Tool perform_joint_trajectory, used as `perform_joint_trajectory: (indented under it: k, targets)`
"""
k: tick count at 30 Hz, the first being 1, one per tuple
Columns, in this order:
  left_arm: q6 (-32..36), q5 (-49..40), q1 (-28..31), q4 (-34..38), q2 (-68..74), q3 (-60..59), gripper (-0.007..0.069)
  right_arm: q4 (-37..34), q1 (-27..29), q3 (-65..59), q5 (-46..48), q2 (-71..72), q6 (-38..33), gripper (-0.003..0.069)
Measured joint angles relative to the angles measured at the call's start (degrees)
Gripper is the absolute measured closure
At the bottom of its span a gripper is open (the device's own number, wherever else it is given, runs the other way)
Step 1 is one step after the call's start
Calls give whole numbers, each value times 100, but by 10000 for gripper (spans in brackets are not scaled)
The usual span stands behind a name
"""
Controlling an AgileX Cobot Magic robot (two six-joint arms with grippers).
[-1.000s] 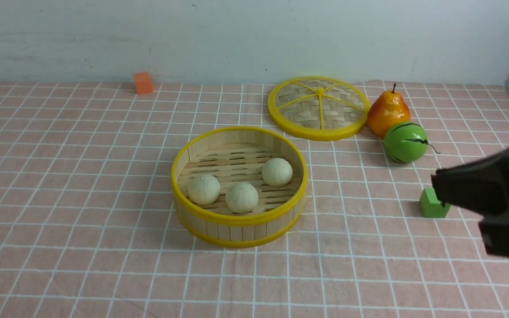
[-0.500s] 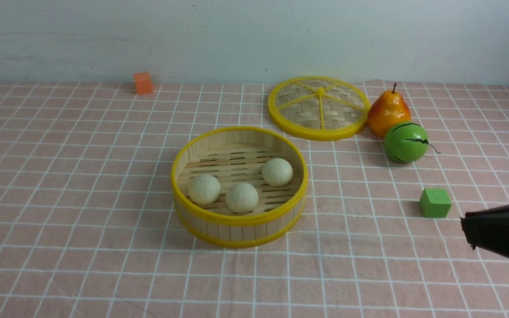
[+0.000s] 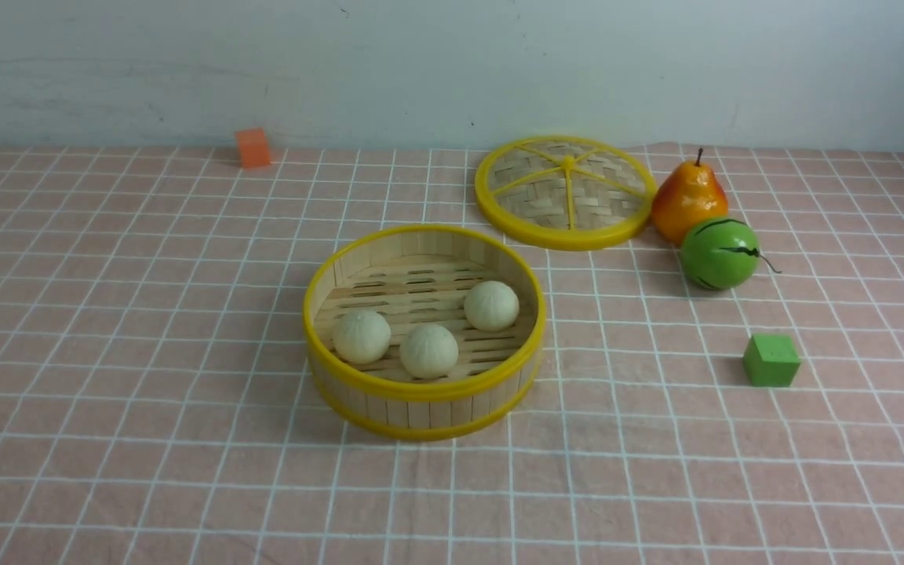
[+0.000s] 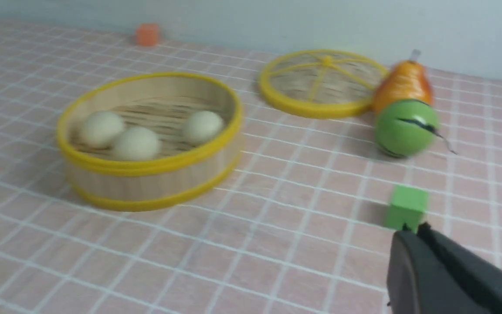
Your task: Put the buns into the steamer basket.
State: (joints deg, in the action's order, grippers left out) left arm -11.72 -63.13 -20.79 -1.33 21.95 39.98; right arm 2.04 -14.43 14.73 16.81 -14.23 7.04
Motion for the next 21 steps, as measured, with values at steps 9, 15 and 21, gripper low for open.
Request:
perform_joint_trajectory:
  k: [9,15,21]
  targets:
    - [0,-5,0,0,-6,0,571,0,1588,-1527,-129,1473,30,680]
    - [0,-5,0,-7,-6,0,567,7,1709,-1603,289,1480,32,680]
    - [0,-5,0,-7,-6,0,557,-5,1711,-1566,500,1480,-73,680]
